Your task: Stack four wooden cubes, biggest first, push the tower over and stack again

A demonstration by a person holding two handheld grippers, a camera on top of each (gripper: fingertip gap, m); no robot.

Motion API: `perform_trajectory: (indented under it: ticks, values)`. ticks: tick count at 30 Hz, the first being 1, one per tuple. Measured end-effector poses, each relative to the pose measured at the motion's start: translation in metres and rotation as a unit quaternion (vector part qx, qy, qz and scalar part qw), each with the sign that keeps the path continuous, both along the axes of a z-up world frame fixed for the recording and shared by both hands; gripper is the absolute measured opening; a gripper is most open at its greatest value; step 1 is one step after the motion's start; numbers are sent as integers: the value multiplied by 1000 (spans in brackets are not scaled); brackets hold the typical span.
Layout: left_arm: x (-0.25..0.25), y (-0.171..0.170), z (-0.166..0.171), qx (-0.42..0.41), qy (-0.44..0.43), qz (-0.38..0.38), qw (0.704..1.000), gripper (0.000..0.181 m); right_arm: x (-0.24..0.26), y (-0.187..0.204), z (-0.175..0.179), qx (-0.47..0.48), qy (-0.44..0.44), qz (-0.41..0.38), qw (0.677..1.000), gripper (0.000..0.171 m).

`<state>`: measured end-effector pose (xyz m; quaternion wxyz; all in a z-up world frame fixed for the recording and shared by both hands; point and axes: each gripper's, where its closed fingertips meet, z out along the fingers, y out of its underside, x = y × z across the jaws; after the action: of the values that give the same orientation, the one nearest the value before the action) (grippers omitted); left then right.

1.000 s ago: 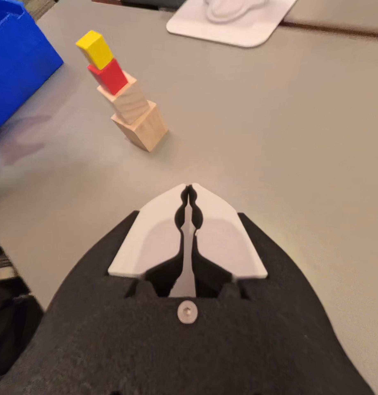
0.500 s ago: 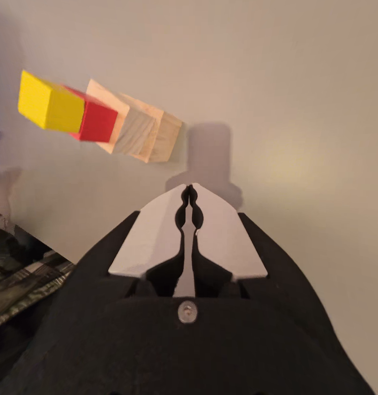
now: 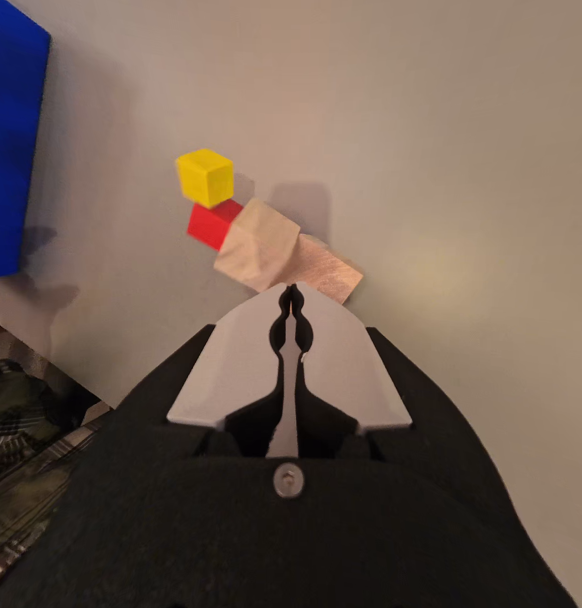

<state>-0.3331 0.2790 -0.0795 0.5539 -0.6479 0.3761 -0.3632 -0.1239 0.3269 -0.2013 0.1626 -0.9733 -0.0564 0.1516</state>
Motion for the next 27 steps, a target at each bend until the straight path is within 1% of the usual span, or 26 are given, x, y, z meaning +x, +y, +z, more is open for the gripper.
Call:
perform_trajectory:
  ticks: [4,8,13,17,20,23,26,27]
  values:
    - [5,-1,0,-5,-10,-14,1000,57,4,-5,7,16,-3,5,1000,0]
    - [11,-4,-5,-2,2,-27,1000,57,9,-16,14,39,12,13,999,0]
    - [21,-5,-13,-1,9,-50,999,59,22,-44,17,75,37,18,996,0]
    - [35,-9,-27,-8,20,-81,996,60,38,-73,25,133,73,21,988,0]
    - [51,-13,-41,-8,33,-107,994,60,50,-98,35,205,103,43,972,0]
    - [73,-17,-55,-4,54,-131,990,60,64,-120,43,294,122,61,946,0]
    - [100,-14,-69,7,100,-151,983,65,74,-136,48,364,140,82,917,0]
    - [110,-11,-72,15,117,-163,980,66,78,-140,47,377,137,89,912,4]
